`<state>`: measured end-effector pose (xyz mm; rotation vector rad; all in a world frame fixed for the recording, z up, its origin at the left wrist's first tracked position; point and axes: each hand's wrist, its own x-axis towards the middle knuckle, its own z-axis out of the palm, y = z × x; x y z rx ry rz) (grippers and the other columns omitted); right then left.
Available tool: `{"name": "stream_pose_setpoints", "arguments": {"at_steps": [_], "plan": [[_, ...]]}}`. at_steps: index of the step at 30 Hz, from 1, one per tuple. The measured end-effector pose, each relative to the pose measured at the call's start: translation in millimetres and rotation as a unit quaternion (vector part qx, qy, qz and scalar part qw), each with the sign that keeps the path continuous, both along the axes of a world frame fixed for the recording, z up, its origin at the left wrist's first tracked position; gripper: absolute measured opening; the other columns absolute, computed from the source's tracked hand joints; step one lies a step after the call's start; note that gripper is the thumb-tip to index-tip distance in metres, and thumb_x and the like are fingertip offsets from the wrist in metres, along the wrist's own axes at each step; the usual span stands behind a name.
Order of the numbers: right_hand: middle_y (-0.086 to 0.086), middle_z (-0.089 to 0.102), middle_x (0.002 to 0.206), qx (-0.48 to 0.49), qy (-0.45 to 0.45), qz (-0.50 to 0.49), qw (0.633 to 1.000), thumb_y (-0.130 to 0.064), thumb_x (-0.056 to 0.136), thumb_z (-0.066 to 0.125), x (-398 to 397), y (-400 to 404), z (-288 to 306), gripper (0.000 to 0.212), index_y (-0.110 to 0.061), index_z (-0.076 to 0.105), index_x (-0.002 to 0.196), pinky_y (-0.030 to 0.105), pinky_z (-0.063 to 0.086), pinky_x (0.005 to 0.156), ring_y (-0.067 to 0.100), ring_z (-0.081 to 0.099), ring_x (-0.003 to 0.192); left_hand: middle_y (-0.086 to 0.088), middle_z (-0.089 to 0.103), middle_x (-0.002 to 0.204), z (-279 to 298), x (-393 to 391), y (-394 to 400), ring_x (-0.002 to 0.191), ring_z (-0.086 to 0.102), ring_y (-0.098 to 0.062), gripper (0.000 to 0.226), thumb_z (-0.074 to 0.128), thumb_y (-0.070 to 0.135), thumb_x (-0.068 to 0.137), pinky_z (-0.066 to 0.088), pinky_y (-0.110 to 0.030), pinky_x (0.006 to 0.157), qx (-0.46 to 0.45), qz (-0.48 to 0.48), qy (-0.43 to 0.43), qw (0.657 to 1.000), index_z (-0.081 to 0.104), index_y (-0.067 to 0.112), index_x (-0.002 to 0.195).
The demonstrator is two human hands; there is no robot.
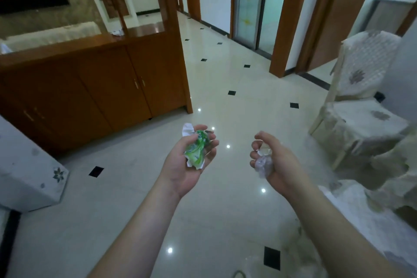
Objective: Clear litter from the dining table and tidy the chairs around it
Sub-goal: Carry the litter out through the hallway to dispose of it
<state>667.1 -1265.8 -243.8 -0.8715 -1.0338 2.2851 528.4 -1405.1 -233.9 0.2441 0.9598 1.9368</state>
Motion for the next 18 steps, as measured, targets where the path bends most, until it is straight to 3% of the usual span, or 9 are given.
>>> {"name": "stream_pose_setpoints", "arguments": {"at_steps": [7,18], "plan": [[0.003,0.049,0.066,0.003,-0.006,-0.002,1.000,-0.015,0.092,0.056,-75.6,98.7,-0.5,0.009,-0.013,0.053,0.084,0.024,0.037,0.042,0.015,0.043,0.046,-0.013,0.064,0.088,-5.6,-79.3,97.4,0.083,0.064,-0.026,0.020,0.049,0.011,0.085,0.048,-0.033,0.080,-0.021,0.016,-0.021,0.999,0.060,0.010,0.103],[0.004,0.048,0.068,-0.011,-0.004,-0.043,0.999,-0.016,0.091,0.059,-229.3,243.0,-23.7,0.011,-0.011,0.054,0.083,0.021,0.033,0.039,0.015,0.042,0.044,-0.011,0.064,0.089,-26.4,-232.4,257.4,0.085,0.063,-0.024,0.026,0.054,0.016,0.079,0.045,-0.035,0.083,-0.008,-0.045,-0.001,0.999,0.059,0.012,0.104]]}}
